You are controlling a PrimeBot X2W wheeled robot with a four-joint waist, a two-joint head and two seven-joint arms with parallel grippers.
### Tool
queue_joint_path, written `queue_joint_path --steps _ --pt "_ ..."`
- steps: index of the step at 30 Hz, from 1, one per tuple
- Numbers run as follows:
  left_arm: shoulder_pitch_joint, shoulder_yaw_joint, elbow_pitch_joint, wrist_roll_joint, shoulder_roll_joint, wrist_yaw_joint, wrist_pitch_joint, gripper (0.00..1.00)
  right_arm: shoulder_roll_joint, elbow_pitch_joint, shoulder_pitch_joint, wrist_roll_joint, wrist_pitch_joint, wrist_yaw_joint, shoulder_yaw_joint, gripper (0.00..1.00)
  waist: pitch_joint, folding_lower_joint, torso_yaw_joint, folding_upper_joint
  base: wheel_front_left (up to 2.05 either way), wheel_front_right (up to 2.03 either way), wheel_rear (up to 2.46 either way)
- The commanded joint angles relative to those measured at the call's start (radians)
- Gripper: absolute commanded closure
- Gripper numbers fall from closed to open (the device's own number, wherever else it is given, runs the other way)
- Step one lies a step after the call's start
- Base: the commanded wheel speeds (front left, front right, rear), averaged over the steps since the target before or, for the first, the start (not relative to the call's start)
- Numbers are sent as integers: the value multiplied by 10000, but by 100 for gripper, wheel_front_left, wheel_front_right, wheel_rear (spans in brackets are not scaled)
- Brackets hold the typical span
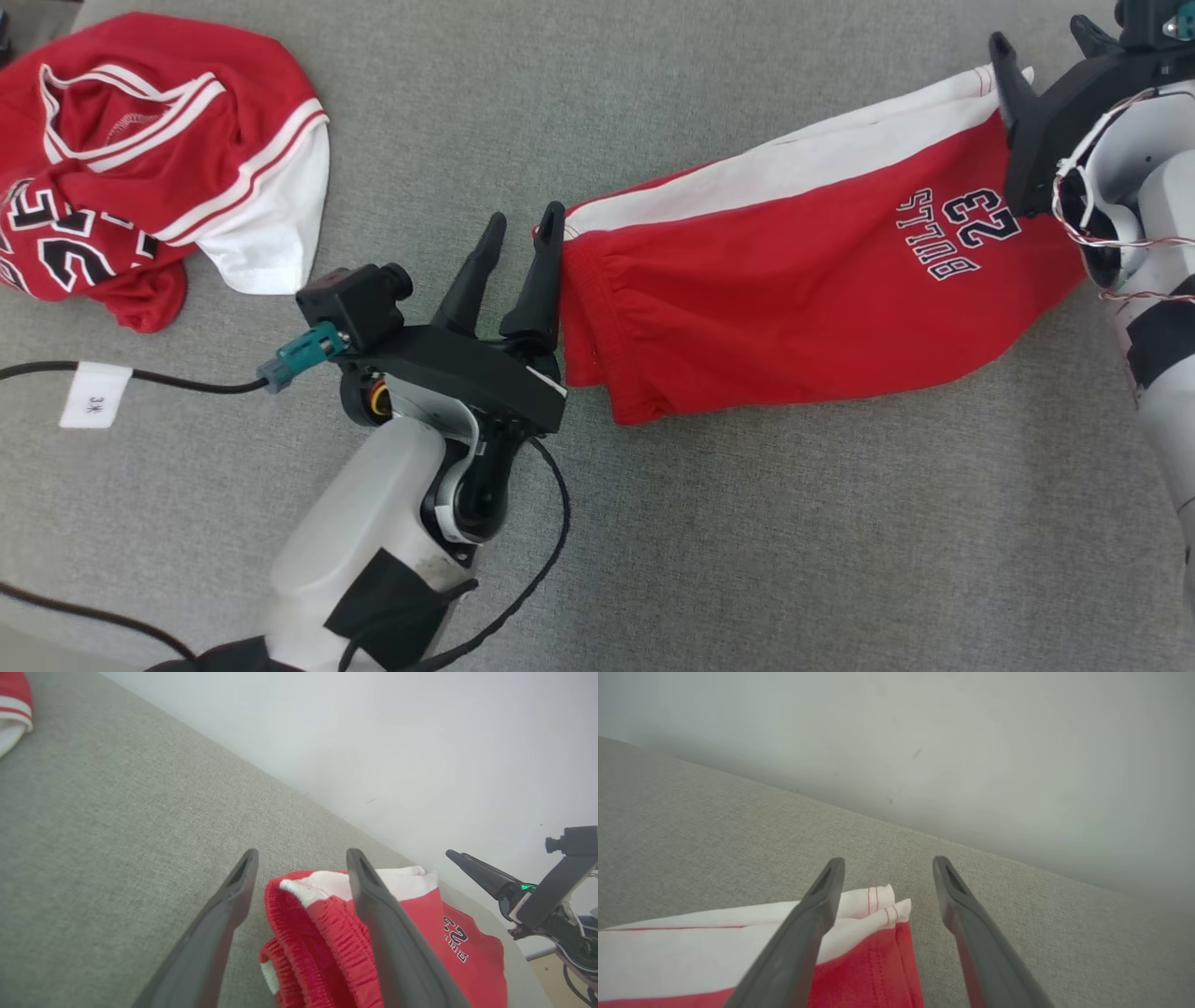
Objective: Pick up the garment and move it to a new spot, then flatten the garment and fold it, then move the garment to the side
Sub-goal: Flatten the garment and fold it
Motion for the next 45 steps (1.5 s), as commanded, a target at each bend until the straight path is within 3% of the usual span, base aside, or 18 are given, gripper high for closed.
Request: queue_joint_path --steps 1,6,12,16,22,28,35,36,37,38,45 --pt "47 132 -59 345 113 -69 -171 0 103 163 -185 -65 -223 -20 -78 0 -221 -2 -2 -3 0 0 0" --pt "840 1047 -1117 2111 701 318 -243 0 331 631 -1 542 6 -20 -242 0 -741 -2 -99 -3 0 0 0" --pt "3059 1709 -3373 5294 1334 789 -247 0 67 1502 275 1165 1831 -20 -352 0 -1175 -2 -116 -3 0 0 0" --pt "4367 1783 -4386 6398 1530 862 -250 0 -239 1919 312 1257 2482 -20 -619 0 -1176 -2 140 -3 0 0 0" --pt "5386 2028 -4957 6945 1548 790 -250 0 -467 2287 361 1119 2875 -20 -861 0 -970 -2 559 -3 0 0 0" --pt "5852 2303 -5012 6966 1212 539 -251 0 -459 2853 95 877 3589 -20 -1127 0 -649 -2 953 -3 0 0 0" --pt "5831 2517 -4863 7047 772 165 -251 0 312 3283 493 827 5131 36 -867 0 -633 -2 1108 -3 0 0 0" --pt "5854 2535 -4829 7075 732 133 -251 0 397 3308 614 841 5388 39 -776 9 -669 -2 1108 -3 0 0 0" --pt "5910 2611 -4777 7107 677 45 -251 0 407 3213 810 803 5597 40 -571 82 -734 -2 1087 -3 0 0 0" --pt "5942 2638 -4753 7143 646 1 -251 0 362 3118 883 792 5602 40 -479 100 -767 -2 1071 -3 0 0 0" --pt "6062 2723 -4653 7339 542 -174 -252 0 -648 2633 1037 459 4432 -34 -721 100 -994 -2 894 -3 0 0 0"
